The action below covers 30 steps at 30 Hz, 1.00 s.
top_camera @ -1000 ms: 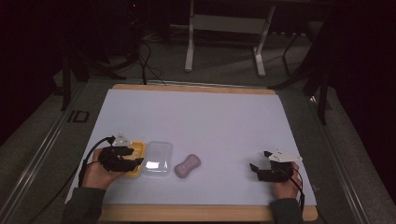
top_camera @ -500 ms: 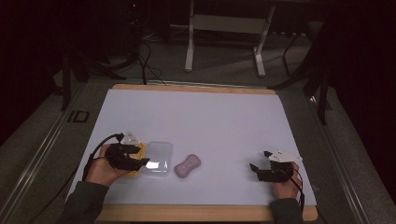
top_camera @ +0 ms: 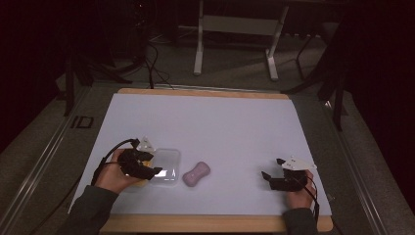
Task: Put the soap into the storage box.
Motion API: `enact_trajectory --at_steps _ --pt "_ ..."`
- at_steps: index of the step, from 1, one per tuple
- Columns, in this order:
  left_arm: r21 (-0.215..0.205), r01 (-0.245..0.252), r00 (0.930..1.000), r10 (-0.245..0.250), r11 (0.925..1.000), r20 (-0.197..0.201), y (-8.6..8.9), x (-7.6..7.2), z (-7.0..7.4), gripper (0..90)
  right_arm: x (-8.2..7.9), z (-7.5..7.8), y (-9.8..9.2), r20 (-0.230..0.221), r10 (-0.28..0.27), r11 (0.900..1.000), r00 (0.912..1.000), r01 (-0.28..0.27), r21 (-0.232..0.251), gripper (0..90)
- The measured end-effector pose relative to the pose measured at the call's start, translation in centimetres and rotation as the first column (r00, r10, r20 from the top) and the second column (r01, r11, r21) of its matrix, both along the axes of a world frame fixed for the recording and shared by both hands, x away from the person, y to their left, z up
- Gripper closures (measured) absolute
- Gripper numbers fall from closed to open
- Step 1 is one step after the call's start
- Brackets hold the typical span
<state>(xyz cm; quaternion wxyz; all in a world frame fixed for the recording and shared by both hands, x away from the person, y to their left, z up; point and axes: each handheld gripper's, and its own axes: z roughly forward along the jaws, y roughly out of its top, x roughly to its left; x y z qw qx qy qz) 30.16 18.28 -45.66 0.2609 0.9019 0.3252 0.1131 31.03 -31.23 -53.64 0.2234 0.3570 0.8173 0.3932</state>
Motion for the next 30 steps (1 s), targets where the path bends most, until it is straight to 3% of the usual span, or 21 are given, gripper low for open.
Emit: enact_trajectory --at_steps 10,30 --pt "0.047 0.022 0.9997 -0.022 0.9987 -0.012 -1.5 0.4 0.4 38.5 0.0 0.0 0.0 0.002 -0.002 1.0 1.0 0.002 0.001 18.4" --pt "0.087 0.042 0.9984 -0.039 0.9953 -0.042 -4.3 1.1 0.0 37.6 0.0 0.0 0.0 0.004 -0.001 1.0 1.0 0.001 0.001 18.5"
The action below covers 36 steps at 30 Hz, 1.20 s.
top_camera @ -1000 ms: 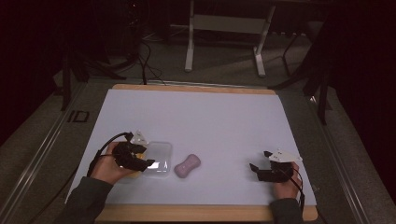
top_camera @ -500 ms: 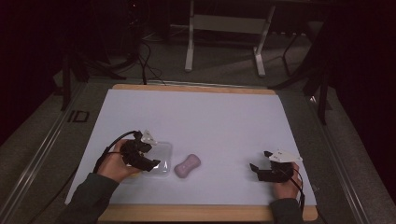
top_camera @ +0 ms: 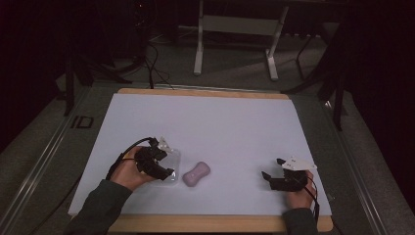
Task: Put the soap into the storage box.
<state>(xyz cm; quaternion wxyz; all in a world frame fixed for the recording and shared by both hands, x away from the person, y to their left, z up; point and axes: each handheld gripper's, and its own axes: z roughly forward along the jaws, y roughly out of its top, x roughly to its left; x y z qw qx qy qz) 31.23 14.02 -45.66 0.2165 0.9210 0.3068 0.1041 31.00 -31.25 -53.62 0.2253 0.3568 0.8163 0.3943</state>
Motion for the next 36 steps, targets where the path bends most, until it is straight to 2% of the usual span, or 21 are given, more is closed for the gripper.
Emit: enact_trajectory --at_steps 8,14,36 --pt "0.012 0.005 1.0 -0.005 0.9999 -0.007 -1.0 0.4 -0.1 36.2 0.0 0.0 0.0 -0.001 0.0 1.0 1.0 0.0 0.0 18.5" --pt "0.003 -0.007 0.9999 0.007 1.0 -0.012 -1.6 0.6 -0.3 35.4 0.0 0.0 0.0 0.0 0.001 1.0 1.0 -0.001 -0.001 18.5" --pt "0.009 0.009 0.9998 -0.009 0.9999 -0.02 -3.4 1.0 -0.3 33.6 0.0 0.0 0.0 -0.001 0.001 1.0 1.0 -0.001 -0.001 18.5"
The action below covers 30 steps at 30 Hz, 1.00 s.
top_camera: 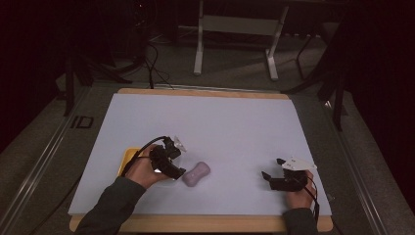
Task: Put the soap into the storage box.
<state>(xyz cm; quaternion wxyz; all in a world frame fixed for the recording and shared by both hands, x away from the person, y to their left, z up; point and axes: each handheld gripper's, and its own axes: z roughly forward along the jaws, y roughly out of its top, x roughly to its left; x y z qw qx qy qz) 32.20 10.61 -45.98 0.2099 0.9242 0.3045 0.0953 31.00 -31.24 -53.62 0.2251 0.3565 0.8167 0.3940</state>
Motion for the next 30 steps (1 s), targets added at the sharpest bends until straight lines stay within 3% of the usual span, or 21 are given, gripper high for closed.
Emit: enact_trajectory --at_steps 30 --pt "0.022 0.042 0.9988 -0.041 0.9989 -0.025 -3.0 0.6 -0.6 32.6 0.0 0.0 0.0 -0.002 -0.001 1.0 1.0 0.001 0.002 18.5"
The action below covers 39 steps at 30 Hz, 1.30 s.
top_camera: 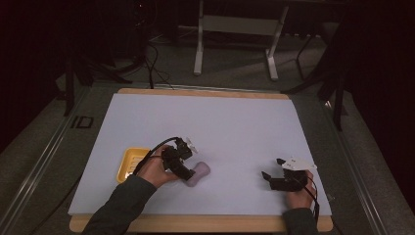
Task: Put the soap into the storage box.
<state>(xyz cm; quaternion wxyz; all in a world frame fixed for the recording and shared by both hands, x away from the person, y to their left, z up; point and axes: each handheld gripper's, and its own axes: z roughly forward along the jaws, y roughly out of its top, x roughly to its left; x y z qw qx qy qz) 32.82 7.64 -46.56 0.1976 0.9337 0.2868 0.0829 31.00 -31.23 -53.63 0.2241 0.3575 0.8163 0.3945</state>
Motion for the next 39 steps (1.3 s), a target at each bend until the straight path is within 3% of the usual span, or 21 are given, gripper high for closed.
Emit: enact_trajectory --at_steps 13,19,24,30,39 --pt "-0.007 -0.01 0.9992 0.009 0.9999 -0.039 -1.7 0.2 -0.5 30.0 0.0 0.0 0.1 -0.002 0.003 1.0 1.0 -0.003 -0.004 18.5" --pt "0.009 -0.002 0.9989 0.002 1.0 -0.047 -2.3 0.3 -0.8 29.4 0.0 0.0 0.1 -0.001 0.003 1.0 1.0 -0.003 -0.004 18.5" --pt "0.022 -0.03 0.9961 0.031 0.9993 -0.082 -3.0 0.6 -1.8 27.6 0.0 0.0 0.1 -0.001 0.004 1.0 1.0 -0.004 -0.007 18.5" --pt "0.041 -0.045 0.9944 0.049 0.9981 -0.094 -3.7 0.8 -2.7 27.5 0.0 0.0 0.1 0.0 0.004 1.0 1.0 -0.004 -0.008 18.5" --pt "0.091 -0.05 0.9928 0.059 0.9946 -0.104 -4.5 1.0 -3.5 36.9 0.0 0.0 0.1 0.001 0.005 1.0 1.0 -0.005 -0.009 18.5"
